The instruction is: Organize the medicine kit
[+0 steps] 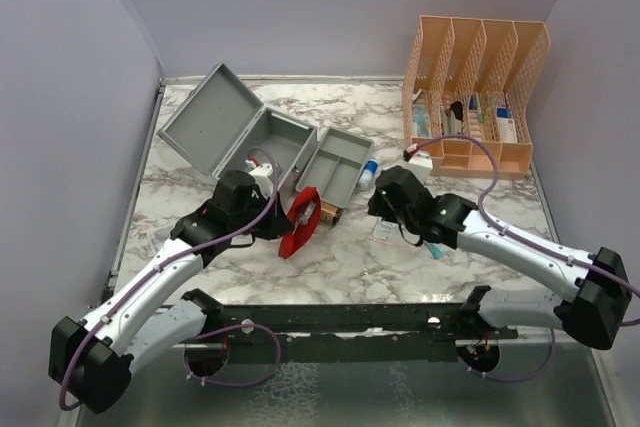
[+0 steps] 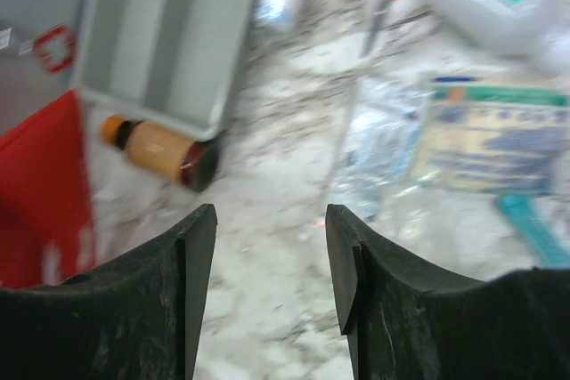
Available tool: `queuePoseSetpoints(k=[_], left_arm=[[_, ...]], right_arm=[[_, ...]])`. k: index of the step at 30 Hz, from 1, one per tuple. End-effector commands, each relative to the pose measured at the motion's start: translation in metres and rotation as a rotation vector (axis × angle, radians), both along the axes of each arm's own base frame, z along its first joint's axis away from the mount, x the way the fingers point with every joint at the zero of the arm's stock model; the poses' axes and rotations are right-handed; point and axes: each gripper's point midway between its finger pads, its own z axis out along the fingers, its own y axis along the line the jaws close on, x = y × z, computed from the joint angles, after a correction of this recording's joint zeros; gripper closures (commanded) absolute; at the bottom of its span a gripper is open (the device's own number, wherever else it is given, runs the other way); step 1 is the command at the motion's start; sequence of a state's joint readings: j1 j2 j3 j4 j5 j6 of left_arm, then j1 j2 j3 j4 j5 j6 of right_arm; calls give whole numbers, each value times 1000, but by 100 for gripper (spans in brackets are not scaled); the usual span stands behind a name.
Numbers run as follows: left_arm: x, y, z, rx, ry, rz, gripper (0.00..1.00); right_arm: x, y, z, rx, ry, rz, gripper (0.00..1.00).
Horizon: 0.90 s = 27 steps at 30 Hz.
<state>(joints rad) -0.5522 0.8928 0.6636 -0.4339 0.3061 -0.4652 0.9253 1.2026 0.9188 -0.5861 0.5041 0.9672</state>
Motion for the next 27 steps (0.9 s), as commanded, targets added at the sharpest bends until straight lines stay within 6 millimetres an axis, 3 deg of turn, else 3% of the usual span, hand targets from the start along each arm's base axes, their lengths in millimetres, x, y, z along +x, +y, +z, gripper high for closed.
queuePoseSetpoints(k=[1, 4, 13, 19, 27], left_arm=[[3, -6, 13, -43, -63, -19, 100], [1, -7, 7, -57, -45, -18, 100], [0, -7, 3, -72, -52, -13, 100], [1, -8, 1, -66, -52, -19, 100], [2, -6, 4, -68, -66, -4, 100]], right_arm=[[7, -60, -32, -157, 67, -17, 46], [13, -81, -50, -139, 123, -26, 48], [24, -116, -88, -92, 237, -93, 52], [25, -102, -94, 2, 239, 3, 56], [20, -105, -108, -13, 276, 1, 59]])
